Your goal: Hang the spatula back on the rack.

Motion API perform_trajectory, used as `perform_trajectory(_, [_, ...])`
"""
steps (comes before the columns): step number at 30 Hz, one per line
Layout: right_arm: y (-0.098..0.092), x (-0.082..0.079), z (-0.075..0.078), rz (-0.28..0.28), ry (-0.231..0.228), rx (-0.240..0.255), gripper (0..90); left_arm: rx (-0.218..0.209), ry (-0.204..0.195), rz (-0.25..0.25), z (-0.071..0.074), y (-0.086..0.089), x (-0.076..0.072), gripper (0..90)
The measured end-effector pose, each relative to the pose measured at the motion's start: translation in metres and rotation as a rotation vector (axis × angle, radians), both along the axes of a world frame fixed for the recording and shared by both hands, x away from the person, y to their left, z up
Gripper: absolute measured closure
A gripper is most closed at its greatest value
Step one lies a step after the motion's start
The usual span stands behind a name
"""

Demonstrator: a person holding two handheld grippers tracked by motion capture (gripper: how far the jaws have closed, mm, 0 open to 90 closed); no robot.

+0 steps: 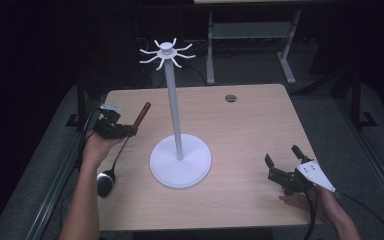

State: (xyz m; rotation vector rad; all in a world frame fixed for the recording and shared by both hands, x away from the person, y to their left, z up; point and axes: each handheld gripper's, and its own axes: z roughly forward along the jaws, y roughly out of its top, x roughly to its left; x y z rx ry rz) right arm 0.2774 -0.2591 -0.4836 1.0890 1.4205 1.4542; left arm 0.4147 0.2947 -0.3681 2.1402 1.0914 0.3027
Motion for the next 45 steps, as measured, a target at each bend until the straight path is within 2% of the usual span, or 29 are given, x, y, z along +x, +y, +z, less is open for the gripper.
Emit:
perform_trajectory(2, [0.0, 0.0, 0.0, 0.0, 0.0, 0.0, 2.0, -0.023, -0.013, 0.004, 0.002, 0.002, -0.003, 73.3])
perform_trajectory(3, [0.0, 0.0, 0.0, 0.0, 0.0, 0.0, 2.0, -0.052, -0.023, 0.001, 0.006, 0.006, -0.006, 73.2])
perform_trajectory(6, [0.0, 0.0, 0.0, 0.0, 0.0, 0.0, 2.0, -0.075, -0.035, 0.003, 0.009, 0.009, -0.01, 73.2])
perform_trajectory(7, [0.0, 0.0, 0.0, 0.0, 0.0, 0.0, 2.0, -0.108, -0.056, 0.018, 0.012, 0.011, -0.014, 73.2])
perform_trajectory(8, [0.0, 0.0, 0.0, 0.0, 0.0, 0.0, 2.0, -0.108, -0.056, 0.018, 0.012, 0.011, -0.014, 73.2])
perform_trajectory(9, [0.0, 0.0, 0.0, 0.0, 0.0, 0.0, 2.0, -0.135, -0.075, 0.014, 0.015, 0.016, -0.018, 73.2])
perform_trajectory(14, [0.0, 0.0, 0.0, 0.001, 0.001, 0.0, 2.0, -0.178, -0.106, 0.011, 0.019, 0.022, -0.024, 73.2])
perform_trajectory(19, [0.0, 0.0, 0.0, 0.001, 0.001, -0.001, 2.1, -0.244, -0.151, -0.009, 0.027, 0.03, -0.033, 73.2])
perform_trajectory(20, [0.0, 0.0, 0.0, 0.001, 0.001, -0.001, 2.1, -0.244, -0.151, -0.009, 0.027, 0.03, -0.033, 73.3])
perform_trajectory(21, [0.0, 0.0, 0.0, 0.001, 0.002, 0.0, 2.0, -0.261, -0.17, -0.015, 0.03, 0.032, -0.036, 73.2])
perform_trajectory(23, [0.0, 0.0, 0.0, 0.001, 0.002, -0.001, 2.0, -0.277, -0.195, -0.017, 0.033, 0.034, -0.039, 73.2])
perform_trajectory(24, [0.0, 0.0, 0.0, 0.001, 0.002, -0.001, 2.0, -0.277, -0.195, -0.017, 0.033, 0.034, -0.039, 73.2])
perform_trajectory(31, [0.0, 0.0, 0.0, 0.001, 0.002, 0.0, 2.0, -0.347, -0.254, -0.027, 0.044, 0.041, -0.049, 73.3])
perform_trajectory(36, [0.0, 0.0, 0.0, 0.001, 0.001, 0.0, 2.0, -0.363, -0.277, -0.035, 0.048, 0.043, -0.052, 73.3])
perform_trajectory(40, [0.0, 0.0, 0.0, 0.001, 0.002, 0.0, 2.0, -0.397, -0.302, -0.049, 0.053, 0.043, -0.056, 73.3])
perform_trajectory(42, [0.0, 0.0, 0.0, 0.001, 0.002, 0.0, 2.0, -0.396, -0.305, -0.055, 0.055, 0.043, -0.057, 73.3])
perform_trajectory(45, [0.0, 0.0, 0.0, 0.001, 0.002, 0.0, 2.0, -0.397, -0.335, -0.066, 0.061, 0.041, -0.06, 73.4])
